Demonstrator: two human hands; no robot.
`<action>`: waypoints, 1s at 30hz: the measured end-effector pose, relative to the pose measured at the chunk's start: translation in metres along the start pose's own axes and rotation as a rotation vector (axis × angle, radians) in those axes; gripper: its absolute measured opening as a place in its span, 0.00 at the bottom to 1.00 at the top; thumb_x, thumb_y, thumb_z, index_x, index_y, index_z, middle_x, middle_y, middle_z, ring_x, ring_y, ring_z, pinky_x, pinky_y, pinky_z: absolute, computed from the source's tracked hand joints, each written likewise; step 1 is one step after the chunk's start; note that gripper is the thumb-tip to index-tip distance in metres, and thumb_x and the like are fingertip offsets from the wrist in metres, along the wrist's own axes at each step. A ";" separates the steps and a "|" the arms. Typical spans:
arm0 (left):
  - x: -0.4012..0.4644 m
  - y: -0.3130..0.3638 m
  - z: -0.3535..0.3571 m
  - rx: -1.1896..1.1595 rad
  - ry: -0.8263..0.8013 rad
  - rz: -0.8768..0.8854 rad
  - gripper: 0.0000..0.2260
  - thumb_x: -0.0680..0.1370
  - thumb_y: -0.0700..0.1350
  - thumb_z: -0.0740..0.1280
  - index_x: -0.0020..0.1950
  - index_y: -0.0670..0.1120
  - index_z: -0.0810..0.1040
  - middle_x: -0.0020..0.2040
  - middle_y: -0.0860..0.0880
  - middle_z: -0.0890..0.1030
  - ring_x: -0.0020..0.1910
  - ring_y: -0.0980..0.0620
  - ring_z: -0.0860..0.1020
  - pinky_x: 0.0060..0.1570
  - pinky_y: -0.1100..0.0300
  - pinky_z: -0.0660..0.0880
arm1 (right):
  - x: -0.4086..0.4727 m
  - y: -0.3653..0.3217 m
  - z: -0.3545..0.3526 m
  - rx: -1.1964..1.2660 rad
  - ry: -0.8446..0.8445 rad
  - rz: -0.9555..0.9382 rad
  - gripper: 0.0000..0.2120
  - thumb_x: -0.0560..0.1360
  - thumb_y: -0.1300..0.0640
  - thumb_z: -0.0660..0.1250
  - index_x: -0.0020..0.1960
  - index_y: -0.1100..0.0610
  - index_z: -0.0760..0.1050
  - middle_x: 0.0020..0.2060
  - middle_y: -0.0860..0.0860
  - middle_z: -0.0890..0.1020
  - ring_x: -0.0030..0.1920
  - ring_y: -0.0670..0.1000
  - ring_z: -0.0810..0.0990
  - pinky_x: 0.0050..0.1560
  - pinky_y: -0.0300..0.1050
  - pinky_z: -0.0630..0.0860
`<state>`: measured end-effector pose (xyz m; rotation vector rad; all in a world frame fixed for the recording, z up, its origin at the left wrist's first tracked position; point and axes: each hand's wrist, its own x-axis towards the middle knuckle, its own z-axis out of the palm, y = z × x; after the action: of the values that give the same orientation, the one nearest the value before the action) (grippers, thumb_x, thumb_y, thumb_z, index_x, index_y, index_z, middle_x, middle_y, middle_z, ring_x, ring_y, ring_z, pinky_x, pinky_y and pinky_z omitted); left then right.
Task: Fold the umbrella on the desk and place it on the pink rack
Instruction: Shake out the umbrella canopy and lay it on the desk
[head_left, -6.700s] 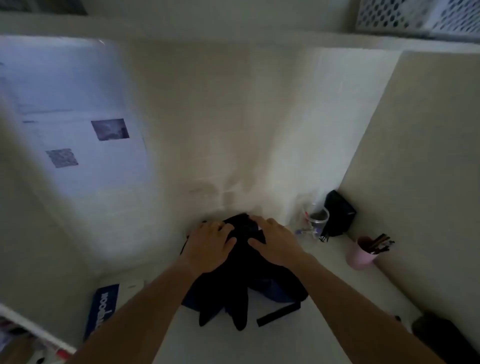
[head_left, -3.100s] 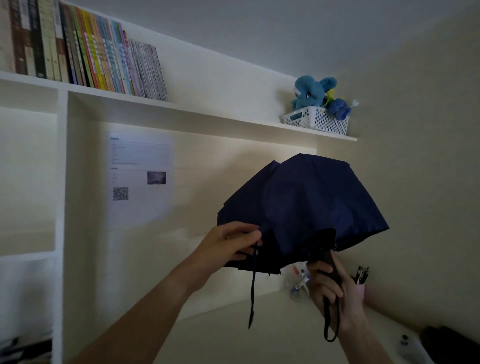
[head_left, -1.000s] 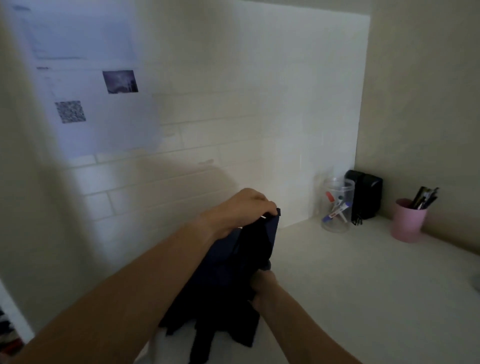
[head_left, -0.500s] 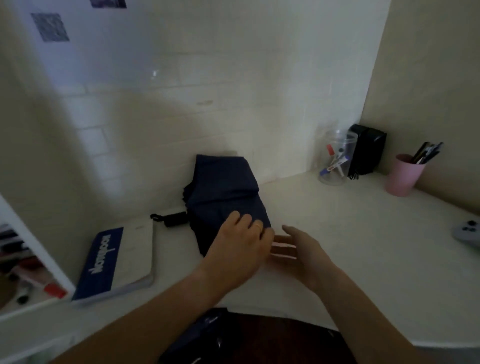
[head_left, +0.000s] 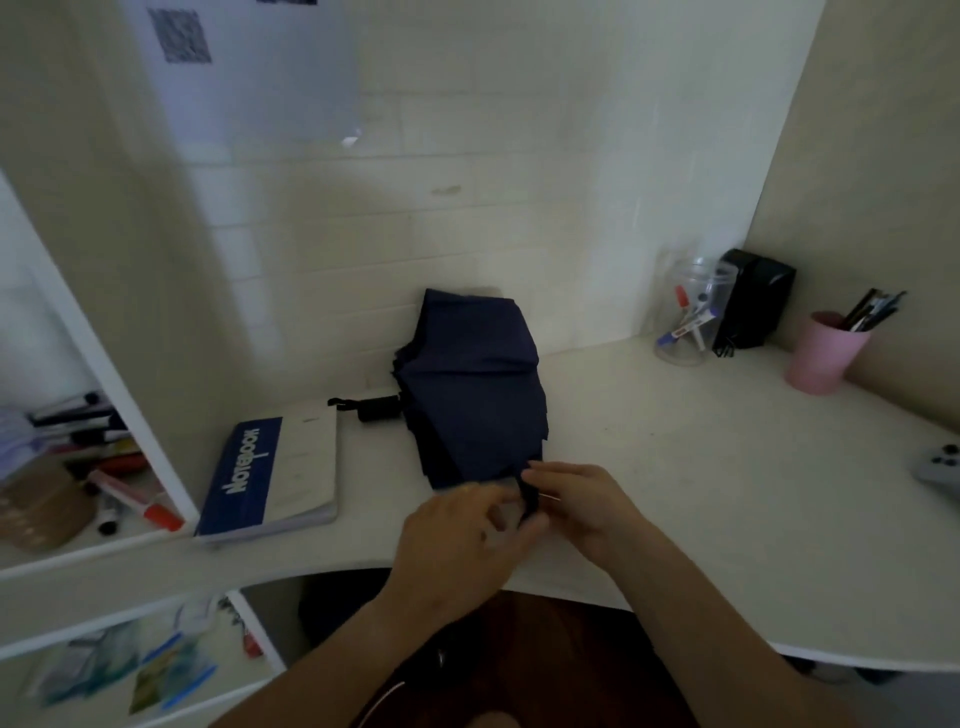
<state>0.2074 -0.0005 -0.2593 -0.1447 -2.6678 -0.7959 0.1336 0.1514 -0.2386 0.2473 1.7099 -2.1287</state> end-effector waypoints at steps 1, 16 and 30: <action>0.000 -0.004 -0.004 -0.194 0.000 -0.153 0.19 0.77 0.69 0.59 0.50 0.58 0.82 0.40 0.59 0.84 0.38 0.61 0.81 0.45 0.58 0.80 | -0.002 0.000 -0.001 0.051 -0.008 0.004 0.09 0.75 0.69 0.70 0.55 0.67 0.80 0.43 0.60 0.85 0.40 0.55 0.84 0.41 0.47 0.82; 0.138 -0.022 -0.022 -1.925 0.109 -0.518 0.28 0.78 0.64 0.61 0.70 0.47 0.77 0.67 0.40 0.80 0.66 0.36 0.75 0.72 0.36 0.63 | -0.020 -0.058 0.027 -0.033 -0.042 -0.335 0.07 0.77 0.64 0.67 0.51 0.68 0.78 0.37 0.58 0.74 0.29 0.49 0.69 0.30 0.44 0.61; 0.047 -0.076 -0.012 -0.067 0.178 0.053 0.33 0.77 0.64 0.67 0.79 0.58 0.60 0.82 0.47 0.55 0.80 0.47 0.54 0.77 0.50 0.57 | -0.039 0.036 0.008 -0.077 0.108 -0.047 0.10 0.76 0.60 0.73 0.49 0.68 0.82 0.32 0.59 0.81 0.31 0.53 0.79 0.34 0.43 0.78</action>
<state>0.1530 -0.0707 -0.2715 -0.1528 -2.4621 -0.8403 0.1842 0.1453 -0.2545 0.3078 1.8720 -2.1119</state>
